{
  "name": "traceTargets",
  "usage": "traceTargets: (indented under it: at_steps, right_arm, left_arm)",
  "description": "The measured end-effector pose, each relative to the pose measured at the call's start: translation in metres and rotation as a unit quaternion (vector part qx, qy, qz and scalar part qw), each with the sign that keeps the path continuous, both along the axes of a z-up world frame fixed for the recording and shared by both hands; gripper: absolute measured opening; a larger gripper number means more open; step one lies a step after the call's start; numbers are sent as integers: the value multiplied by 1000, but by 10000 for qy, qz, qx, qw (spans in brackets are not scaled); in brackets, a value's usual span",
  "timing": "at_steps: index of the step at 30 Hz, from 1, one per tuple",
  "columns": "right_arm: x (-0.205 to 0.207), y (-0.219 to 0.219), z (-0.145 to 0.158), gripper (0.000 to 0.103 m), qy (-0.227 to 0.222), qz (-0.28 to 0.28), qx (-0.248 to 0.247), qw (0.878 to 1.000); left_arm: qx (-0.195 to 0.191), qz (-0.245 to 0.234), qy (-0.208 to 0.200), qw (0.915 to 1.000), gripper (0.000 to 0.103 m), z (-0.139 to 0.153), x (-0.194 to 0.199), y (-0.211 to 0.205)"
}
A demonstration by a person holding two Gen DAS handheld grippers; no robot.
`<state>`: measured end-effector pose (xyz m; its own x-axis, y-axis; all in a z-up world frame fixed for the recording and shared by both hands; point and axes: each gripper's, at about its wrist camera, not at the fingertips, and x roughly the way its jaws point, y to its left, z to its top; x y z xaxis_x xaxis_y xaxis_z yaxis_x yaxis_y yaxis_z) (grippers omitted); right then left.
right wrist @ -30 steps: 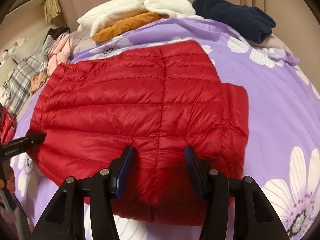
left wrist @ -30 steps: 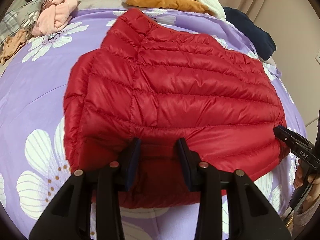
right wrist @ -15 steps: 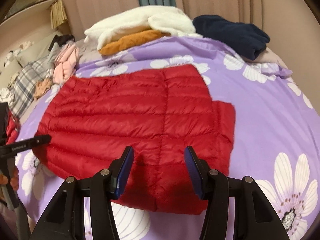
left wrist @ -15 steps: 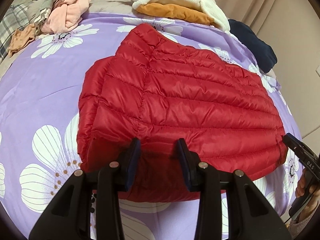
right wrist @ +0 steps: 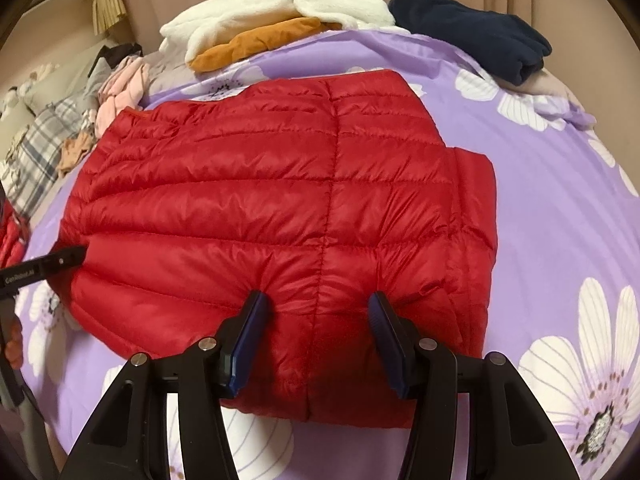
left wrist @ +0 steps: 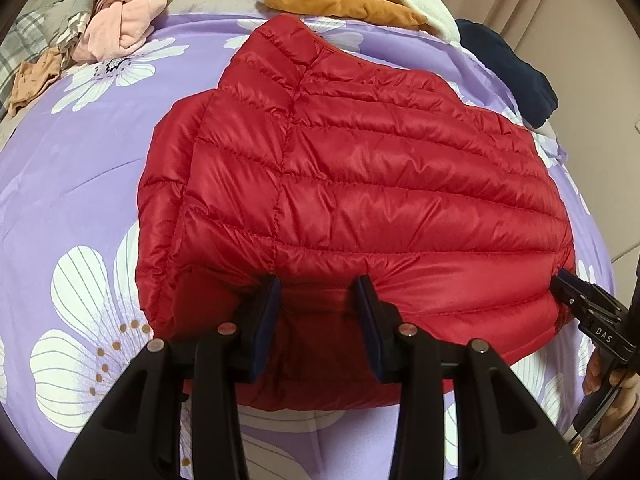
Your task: Fold large clothes
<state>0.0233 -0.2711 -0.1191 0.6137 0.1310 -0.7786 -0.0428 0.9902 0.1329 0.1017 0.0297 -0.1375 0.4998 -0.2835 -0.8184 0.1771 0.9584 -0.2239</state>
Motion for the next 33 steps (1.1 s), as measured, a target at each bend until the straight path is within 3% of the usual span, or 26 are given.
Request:
traceTargets:
  at_steps: [6,13,20,26,33]
  right_arm:
    - [-4,0,14,54,-5,-68,-5,10000]
    - [-11,-7,40,54,-457,-53,277,9986]
    - [1,3,2,54,80,-38,151,9998]
    - [-1,4,10,54,121,-27,90,9999]
    - [-13,0,30,54,-214,-90,33,9997]
  left_arm:
    - [7,26,44,10000,39,2,-2,0]
    - [-18,16,63,10000,39,1,-7,2]
    - [-163,6,103,9998,39,0,-15,8]
    - [-384,135,93,9991,39,7,-23,17]
    - [-911,481,-206,9945,54,27,-46,46]
